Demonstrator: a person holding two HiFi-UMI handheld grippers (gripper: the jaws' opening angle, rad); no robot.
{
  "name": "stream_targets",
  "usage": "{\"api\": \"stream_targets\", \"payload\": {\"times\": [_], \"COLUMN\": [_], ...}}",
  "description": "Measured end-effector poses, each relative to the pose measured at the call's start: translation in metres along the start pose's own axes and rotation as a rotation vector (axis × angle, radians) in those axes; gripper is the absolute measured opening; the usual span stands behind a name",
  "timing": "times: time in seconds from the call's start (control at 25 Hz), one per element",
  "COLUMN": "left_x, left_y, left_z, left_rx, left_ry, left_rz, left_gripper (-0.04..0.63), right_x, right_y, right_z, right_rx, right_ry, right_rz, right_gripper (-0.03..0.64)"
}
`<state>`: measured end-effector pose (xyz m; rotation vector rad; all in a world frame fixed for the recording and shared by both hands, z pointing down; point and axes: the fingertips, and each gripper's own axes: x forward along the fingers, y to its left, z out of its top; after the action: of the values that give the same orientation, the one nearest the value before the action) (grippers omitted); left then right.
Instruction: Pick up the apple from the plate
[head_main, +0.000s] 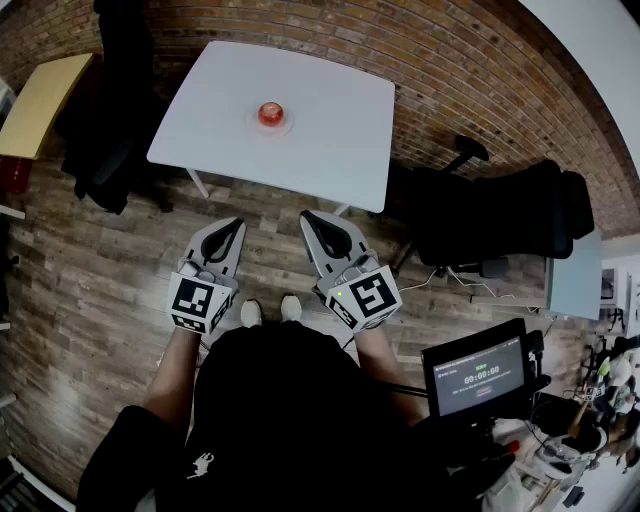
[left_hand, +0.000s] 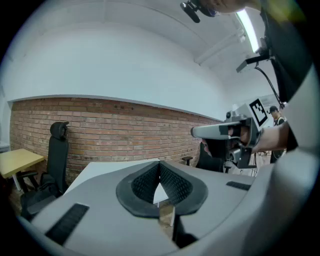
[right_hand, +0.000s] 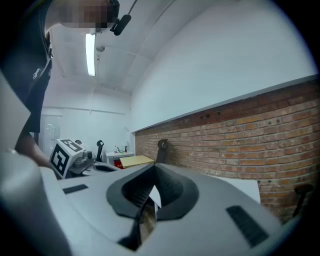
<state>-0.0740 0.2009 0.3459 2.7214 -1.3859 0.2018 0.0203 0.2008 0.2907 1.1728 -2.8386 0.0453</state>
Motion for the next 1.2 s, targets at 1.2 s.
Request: {"api": "stream_targets", "payload": {"times": [1.2], "left_x": [-0.029], "left_y": [0.053], "left_z": [-0.018], "left_rx": [-0.037], "left_ry": [0.047], "left_rz": [-0.089], "left_gripper": [0.006], "right_x": [0.039], "right_y": [0.029], "right_z": [-0.003], "right_rx": [0.066], "right_ry": [0.011], "right_rz": [-0.053], "right_gripper": [0.003]}}
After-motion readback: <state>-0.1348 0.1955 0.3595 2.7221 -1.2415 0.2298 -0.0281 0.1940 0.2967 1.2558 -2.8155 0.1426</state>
